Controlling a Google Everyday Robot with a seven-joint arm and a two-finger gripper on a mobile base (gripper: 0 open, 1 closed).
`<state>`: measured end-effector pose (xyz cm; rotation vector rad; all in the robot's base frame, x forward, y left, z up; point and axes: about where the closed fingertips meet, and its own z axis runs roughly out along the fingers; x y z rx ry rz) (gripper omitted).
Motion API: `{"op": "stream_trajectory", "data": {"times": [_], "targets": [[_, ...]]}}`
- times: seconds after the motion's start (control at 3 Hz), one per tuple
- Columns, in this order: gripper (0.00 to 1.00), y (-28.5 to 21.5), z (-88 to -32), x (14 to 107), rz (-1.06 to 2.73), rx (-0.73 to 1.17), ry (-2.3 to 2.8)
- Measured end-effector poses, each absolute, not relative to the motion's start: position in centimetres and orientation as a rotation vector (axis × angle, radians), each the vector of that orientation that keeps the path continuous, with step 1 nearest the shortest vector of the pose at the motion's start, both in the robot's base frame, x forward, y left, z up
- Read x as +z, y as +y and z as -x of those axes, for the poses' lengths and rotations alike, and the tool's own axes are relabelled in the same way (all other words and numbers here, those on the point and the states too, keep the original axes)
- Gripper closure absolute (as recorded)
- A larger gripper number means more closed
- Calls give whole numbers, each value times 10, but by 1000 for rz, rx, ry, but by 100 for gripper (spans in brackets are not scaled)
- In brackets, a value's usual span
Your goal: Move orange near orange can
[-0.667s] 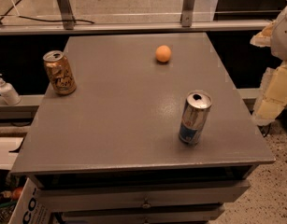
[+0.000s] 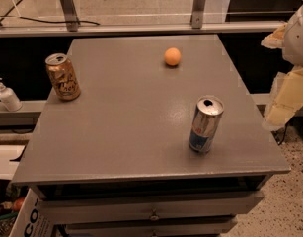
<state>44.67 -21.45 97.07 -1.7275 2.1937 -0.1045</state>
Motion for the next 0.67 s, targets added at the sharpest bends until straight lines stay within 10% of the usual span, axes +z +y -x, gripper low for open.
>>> {"op": "stream_trajectory", "data": {"times": [0.67], "targets": [[0, -202, -514, 945, 1771, -141, 2031]]}}
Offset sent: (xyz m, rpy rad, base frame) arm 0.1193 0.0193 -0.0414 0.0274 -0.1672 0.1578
